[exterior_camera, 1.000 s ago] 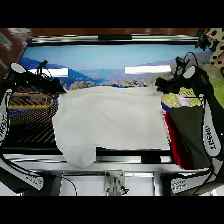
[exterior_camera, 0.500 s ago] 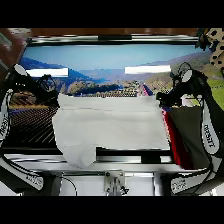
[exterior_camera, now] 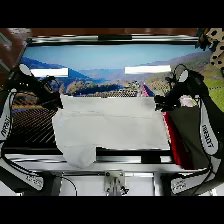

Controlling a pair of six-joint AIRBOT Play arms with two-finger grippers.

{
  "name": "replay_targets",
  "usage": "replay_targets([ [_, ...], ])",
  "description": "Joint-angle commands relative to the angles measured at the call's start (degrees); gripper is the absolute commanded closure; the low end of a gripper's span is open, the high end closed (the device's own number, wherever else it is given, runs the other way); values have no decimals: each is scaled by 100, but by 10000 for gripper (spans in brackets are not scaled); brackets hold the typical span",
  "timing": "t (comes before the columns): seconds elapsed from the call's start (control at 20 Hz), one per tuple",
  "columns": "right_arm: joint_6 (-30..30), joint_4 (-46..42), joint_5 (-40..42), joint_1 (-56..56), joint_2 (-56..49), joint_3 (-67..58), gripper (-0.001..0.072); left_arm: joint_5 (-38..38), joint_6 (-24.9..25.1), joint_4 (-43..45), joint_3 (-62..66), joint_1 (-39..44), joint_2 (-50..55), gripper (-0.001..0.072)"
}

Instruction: Fold the shirts.

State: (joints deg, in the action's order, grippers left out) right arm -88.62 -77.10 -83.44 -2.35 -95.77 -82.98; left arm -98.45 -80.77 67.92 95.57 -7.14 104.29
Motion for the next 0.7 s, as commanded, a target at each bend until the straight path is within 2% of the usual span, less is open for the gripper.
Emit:
replay_targets([
  [0.0,216,-105,-369,-96,507,-4,133,-518,-94,24,2,-275,-426,271],
  [0.05,210,-103,-470,-146,706,-2,21,-535,-92,15,-48,-376,-688,269],
  [0.2,299,-122,-667,-407,1305,297,28,-155,87,-39,-1060,-654,-1714,204],
  [0.45,645,-105,-461,-892,2378,1639,28,605,466,-422,-4686,-1220,-3379,203],
  [0.55,704,-107,-286,-1010,2621,1884,28,671,868,-1047,-5490,-1377,-3722,206],
  [0.65,728,-101,-140,-1084,2675,1888,28,680,931,-802,-5954,-1390,-3836,207],
])
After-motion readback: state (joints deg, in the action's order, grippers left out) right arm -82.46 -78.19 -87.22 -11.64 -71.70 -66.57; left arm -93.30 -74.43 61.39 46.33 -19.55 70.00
